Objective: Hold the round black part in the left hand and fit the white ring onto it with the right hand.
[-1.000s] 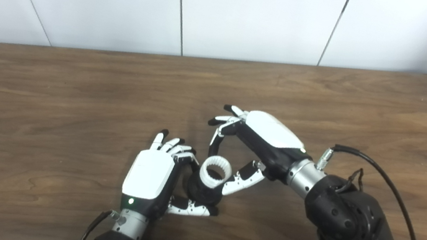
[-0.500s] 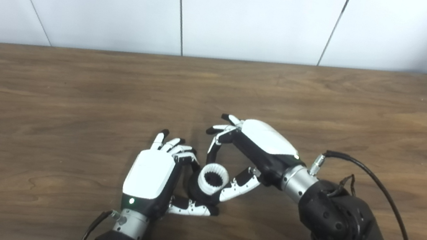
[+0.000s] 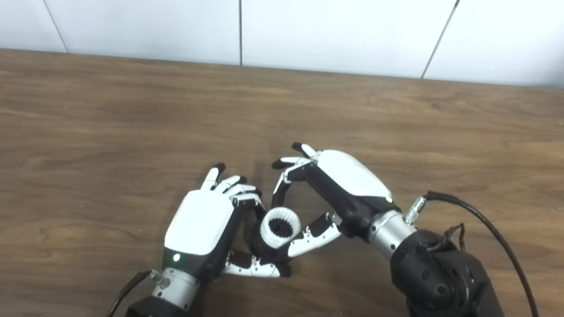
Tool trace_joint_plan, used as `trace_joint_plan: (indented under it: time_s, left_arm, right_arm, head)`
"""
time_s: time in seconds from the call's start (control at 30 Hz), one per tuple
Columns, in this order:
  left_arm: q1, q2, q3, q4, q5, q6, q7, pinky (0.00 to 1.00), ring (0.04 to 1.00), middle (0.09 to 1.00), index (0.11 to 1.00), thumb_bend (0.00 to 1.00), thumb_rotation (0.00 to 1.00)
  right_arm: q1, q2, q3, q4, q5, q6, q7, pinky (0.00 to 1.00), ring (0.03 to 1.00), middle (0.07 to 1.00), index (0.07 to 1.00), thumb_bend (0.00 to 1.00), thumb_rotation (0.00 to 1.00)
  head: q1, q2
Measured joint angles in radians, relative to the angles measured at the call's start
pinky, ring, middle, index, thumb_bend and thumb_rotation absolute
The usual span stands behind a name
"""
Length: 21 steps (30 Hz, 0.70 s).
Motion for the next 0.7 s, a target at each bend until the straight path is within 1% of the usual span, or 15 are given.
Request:
trace_joint_plan:
  time_s: [0.43, 0.7]
  left_arm:
    - [0.0, -0.001, -0.004, -0.002, 0.005, 0.001, -0.003, 1.0, 0.861, 0.752, 0.486, 0.52, 0.05]
    - [0.002, -0.004, -0.014, -0.02, 0.013, 0.022, -0.015, 1.0, 0.861, 0.751, 0.485, 0.52, 0.05]
  right_arm:
    - [0.0, 0.011, 0.014, 0.017, -0.005, -0.003, -0.014, 1.0, 1.0, 0.856, 0.484, 0.52, 0.13]
    - [0.003, 0.011, 0.015, 0.025, -0.003, -0.003, -0.018, 1.0, 0.999, 0.853, 0.484, 0.52, 0.13]
  head:
    - [0.006, 0.006]
    - [0.009, 0.012]
